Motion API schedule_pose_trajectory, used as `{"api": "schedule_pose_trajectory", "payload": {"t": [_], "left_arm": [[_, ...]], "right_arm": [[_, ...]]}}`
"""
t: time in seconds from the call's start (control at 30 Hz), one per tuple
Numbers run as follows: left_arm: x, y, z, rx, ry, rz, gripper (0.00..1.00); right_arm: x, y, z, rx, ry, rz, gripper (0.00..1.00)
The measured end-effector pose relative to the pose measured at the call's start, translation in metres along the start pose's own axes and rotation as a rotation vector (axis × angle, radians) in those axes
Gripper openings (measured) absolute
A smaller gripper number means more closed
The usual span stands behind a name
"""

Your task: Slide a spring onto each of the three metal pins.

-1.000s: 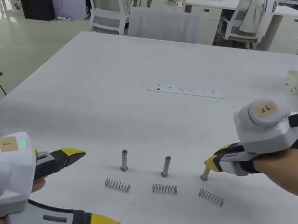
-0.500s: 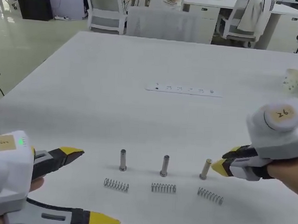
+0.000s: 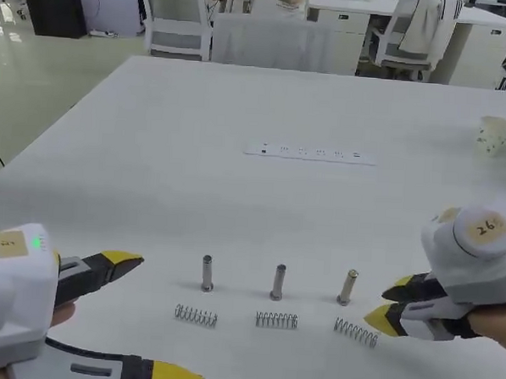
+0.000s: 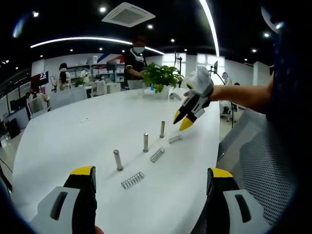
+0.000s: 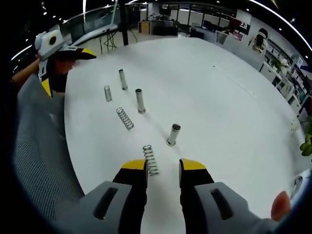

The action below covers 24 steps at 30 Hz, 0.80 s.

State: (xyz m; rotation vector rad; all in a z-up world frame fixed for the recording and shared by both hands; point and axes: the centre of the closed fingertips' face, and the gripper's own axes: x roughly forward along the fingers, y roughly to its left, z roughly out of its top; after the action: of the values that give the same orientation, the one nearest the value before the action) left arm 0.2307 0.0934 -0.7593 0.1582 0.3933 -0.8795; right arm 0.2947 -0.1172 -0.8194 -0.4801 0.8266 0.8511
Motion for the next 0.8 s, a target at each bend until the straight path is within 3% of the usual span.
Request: {"api": "schedule_pose_trajectory", "payload": {"t": [0.5, 0.8], "left_arm": [[0.001, -0.001, -0.003, -0.005, 0.010, -0.006, 0.91], [0.003, -0.002, -0.005, -0.009, 0.013, -0.008, 0.90]], "right_arm": [[0.014, 0.016, -0.017, -0.065, 0.058, 0.092, 0.20], [0.019, 0.017, -0.024, -0.093, 0.080, 0.109, 0.17]]}}
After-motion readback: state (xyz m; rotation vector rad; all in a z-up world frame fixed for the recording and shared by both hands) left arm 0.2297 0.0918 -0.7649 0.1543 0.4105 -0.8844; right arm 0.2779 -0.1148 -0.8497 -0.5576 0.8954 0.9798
